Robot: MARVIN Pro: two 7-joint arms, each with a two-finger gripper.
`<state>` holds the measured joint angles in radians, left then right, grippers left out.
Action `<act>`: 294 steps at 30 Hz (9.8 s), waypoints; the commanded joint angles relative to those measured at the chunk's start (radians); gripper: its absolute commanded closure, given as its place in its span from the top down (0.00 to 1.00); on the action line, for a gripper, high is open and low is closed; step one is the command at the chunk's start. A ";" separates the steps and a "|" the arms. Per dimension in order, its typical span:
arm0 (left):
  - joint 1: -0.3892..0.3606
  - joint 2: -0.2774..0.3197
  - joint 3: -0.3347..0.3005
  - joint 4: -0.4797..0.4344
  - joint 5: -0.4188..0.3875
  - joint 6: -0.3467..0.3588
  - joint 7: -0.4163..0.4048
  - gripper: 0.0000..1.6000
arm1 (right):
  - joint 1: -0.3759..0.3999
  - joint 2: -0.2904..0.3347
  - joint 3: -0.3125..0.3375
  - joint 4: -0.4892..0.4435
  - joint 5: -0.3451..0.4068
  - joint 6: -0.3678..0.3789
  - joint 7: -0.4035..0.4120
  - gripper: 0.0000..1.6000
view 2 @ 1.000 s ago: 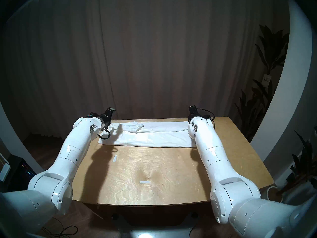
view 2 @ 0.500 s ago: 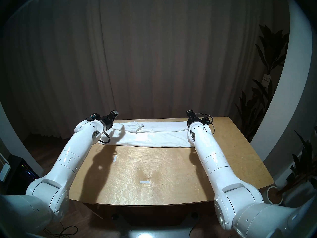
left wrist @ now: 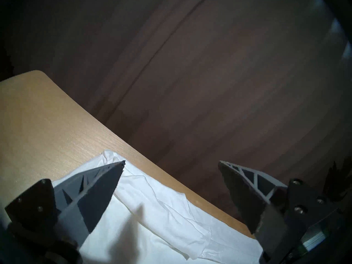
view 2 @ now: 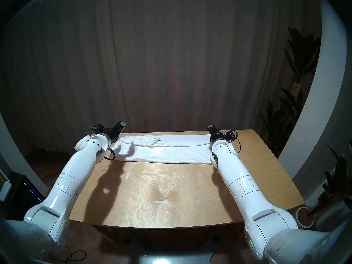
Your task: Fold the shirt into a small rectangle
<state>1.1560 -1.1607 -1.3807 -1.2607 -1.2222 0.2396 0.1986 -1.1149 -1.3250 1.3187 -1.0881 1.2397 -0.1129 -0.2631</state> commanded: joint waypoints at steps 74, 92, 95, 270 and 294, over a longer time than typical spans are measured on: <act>0.460 -0.179 -0.197 -0.616 -0.322 -0.248 0.499 1.00 | -0.320 0.396 -0.122 -0.436 -0.655 -0.320 -0.005 1.00; 0.308 -0.180 -0.206 -0.363 -0.402 -0.204 0.458 1.00 | -0.354 0.408 -0.108 -0.485 -0.673 -0.313 -0.061 1.00; 0.281 -0.170 -0.197 -0.324 -0.405 -0.184 0.456 1.00 | -0.361 0.411 -0.105 -0.495 -0.676 -0.312 -0.072 1.00; -0.471 -0.846 0.651 0.730 -0.095 -0.209 0.278 1.00 | -0.788 0.591 0.164 -0.533 -0.491 -0.464 -0.324 1.00; -0.578 -0.687 0.867 0.801 0.155 -0.400 0.115 1.00 | -0.804 0.601 0.195 -0.661 -0.404 -0.496 -0.250 1.00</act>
<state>0.6403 -1.9545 -0.5745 -0.4749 -1.1767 -0.0654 0.3485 -1.9241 -0.7331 1.5224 -1.7050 0.8236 -0.6104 -0.5414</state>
